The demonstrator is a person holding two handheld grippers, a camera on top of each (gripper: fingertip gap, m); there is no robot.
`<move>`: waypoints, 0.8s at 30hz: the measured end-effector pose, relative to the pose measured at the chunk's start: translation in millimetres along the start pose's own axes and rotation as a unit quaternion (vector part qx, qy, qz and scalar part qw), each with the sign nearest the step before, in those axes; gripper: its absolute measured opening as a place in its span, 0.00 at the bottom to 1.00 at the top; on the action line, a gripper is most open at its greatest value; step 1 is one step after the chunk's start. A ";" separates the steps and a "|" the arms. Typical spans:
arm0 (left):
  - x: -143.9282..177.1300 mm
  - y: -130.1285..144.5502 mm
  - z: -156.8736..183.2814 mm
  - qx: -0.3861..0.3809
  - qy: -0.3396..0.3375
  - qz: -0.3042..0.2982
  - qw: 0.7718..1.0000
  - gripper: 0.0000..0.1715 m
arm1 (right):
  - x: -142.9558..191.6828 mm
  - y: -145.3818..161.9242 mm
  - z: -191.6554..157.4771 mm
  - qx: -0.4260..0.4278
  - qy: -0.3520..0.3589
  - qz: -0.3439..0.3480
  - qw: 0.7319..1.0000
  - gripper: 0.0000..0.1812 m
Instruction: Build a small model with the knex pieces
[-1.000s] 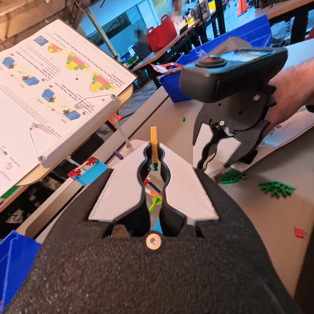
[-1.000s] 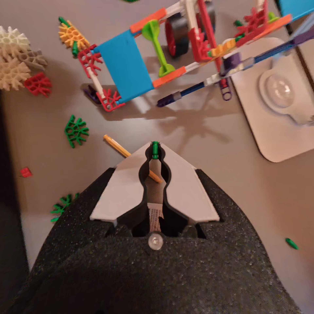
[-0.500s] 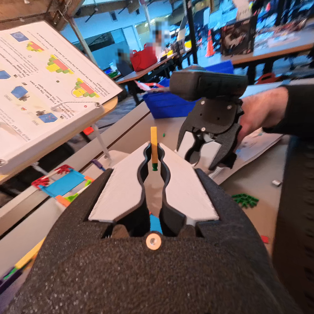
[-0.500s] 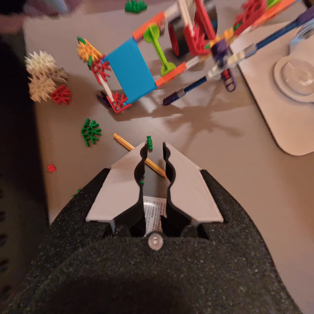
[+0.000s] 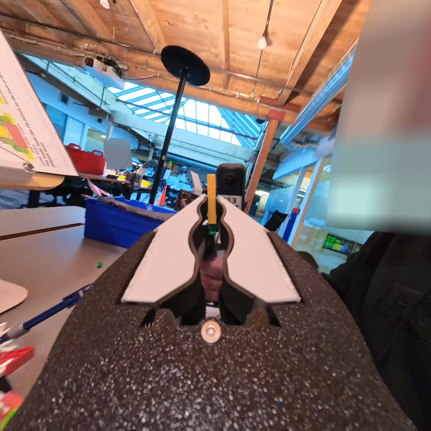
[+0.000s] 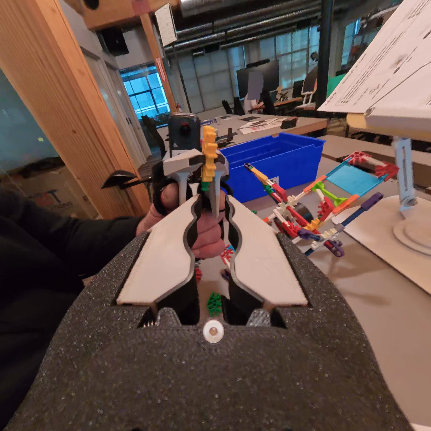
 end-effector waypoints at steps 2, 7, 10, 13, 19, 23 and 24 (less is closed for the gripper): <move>-3.2 1.8 -0.8 0.005 0.005 0.007 1.000 0.03 | -1.9 0.0 -1.4 -0.023 -0.012 0.006 1.000 0.11; -9.2 8.2 -0.1 0.002 0.012 -0.001 1.000 0.03 | 1.4 -6.5 -4.9 -0.026 -0.017 0.039 0.999 0.04; -8.5 8.4 -0.3 -0.008 0.004 -0.020 1.000 0.04 | 3.3 -5.9 -3.8 -0.007 -0.003 0.029 1.000 0.03; -6.2 3.4 4.1 -0.039 -0.003 -0.064 0.997 0.07 | 6.9 -4.0 -3.4 0.056 0.023 0.007 0.998 0.03; -1.7 -9.2 17.0 -0.130 -0.041 -0.297 0.945 0.15 | 8.3 10.7 -0.1 0.246 0.125 -0.069 0.959 0.03; -3.8 -5.1 21.0 -0.229 -0.074 -0.493 0.836 0.15 | 4.4 19.1 -4.1 0.379 0.180 -0.108 0.901 0.03; -3.9 -2.8 21.0 -0.240 -0.073 -0.524 0.814 0.15 | 3.5 20.8 -7.1 0.404 0.182 -0.111 0.890 0.03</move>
Point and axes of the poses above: each gripper's, where its closed fingertips meet, x back along the fingers, y out of its underside, z = x × y across the jaws, the point moved 8 cm from there along x, back along the fingers, and after that the axes turned 15 degrees about y, right-handed, at the moved point
